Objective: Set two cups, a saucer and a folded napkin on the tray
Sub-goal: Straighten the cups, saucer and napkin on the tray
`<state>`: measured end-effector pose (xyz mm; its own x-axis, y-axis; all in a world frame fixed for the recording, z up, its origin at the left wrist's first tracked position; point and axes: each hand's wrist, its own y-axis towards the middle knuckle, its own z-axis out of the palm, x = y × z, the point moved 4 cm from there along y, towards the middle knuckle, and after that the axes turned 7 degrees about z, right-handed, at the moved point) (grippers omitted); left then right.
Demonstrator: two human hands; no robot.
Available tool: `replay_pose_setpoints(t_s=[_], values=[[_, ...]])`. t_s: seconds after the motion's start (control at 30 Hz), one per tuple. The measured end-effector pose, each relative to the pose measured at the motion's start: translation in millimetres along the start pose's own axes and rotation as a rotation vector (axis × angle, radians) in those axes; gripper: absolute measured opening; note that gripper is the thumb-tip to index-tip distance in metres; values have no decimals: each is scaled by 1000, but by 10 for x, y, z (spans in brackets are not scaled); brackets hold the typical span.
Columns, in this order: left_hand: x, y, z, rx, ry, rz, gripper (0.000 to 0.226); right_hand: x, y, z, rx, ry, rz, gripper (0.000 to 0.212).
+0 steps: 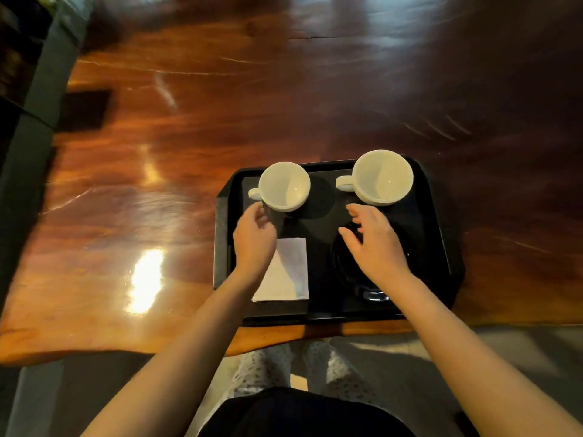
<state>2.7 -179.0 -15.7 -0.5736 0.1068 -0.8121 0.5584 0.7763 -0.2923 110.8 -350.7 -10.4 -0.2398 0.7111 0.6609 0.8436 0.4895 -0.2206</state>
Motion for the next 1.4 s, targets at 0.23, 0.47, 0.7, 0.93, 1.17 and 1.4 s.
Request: replay_pose_setpoints(t_s=[0.23,0.47,0.7,0.93,1.17,1.4], values=[[221,452,-112,81,-75,-118,57,356,577,619,232,206,126,86],[287,553,-97,99,-79,-63,55,512,604,696,154,277,20,61],[259,359,-168,105,-105,-42,63,448,475,705,203,208,132,83],[558,-447,30,401,595,450,64,261,-385,829,437,-307,-99,80],[671,-533,160,350,783,513,65,261,-487,724,297,-255,-133,74],[600,-686,205,376,768,565,73,-591,-562,-101,-82,-252,286,89]])
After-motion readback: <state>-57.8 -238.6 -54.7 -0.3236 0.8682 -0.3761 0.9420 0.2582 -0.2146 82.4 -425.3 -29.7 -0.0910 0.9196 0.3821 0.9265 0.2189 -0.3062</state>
